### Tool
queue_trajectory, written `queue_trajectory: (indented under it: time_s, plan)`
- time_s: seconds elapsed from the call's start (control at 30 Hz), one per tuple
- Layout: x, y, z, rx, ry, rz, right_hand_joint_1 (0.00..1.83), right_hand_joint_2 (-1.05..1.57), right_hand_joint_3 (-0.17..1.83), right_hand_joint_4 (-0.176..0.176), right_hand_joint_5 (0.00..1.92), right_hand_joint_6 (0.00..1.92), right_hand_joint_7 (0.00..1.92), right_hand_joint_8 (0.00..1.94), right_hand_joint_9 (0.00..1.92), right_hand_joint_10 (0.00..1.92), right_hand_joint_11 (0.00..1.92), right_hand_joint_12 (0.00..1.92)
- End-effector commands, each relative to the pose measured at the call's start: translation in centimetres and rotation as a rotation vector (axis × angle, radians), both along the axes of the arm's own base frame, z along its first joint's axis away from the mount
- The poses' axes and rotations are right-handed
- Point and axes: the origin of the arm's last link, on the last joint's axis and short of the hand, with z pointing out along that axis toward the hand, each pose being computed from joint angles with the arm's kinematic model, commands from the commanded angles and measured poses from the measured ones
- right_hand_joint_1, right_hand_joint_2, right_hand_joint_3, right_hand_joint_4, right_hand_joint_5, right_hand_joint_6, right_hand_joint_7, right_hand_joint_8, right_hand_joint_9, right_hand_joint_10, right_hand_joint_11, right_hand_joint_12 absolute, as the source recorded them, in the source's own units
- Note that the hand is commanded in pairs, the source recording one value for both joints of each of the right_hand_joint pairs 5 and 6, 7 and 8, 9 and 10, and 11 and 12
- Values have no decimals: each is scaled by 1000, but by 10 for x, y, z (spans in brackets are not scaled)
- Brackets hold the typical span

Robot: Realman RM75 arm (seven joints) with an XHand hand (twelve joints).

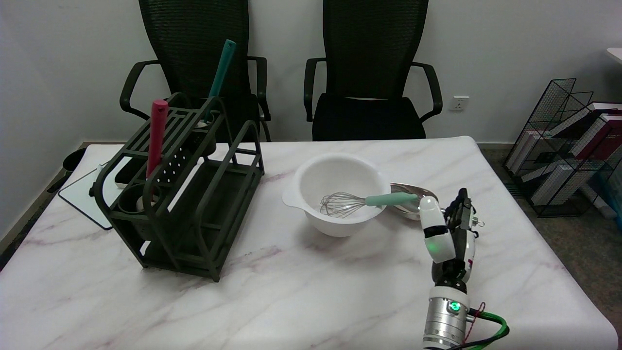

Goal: Pick up the whisk.

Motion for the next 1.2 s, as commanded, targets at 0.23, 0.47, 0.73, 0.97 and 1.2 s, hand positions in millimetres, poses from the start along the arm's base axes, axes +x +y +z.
queue_trajectory:
  time_s: [0.23, 0.47, 0.73, 0.97, 1.2]
  plan:
    - [-16, -73, 30, 121, -165, 90, 624, 527, 569, 0, 0, 0, 0, 0, 20, 20, 0, 0]
    - [-21, -77, 27, 123, -259, 138, 621, 535, 572, 0, 0, 0, 0, 0, 33, 33, 0, 0]
    - [-24, -57, 30, 67, -350, 218, 606, 545, 589, 0, 0, 0, 0, 0, 46, 46, 0, 0]
    - [-22, -47, 17, 67, -424, 271, 575, 583, 588, 0, 0, 0, 0, 0, 16, 16, 0, 0]
    - [-18, -60, -7, 173, -453, 260, 563, 565, 597, 0, 0, 0, 0, 0, 6, 6, 0, 0]
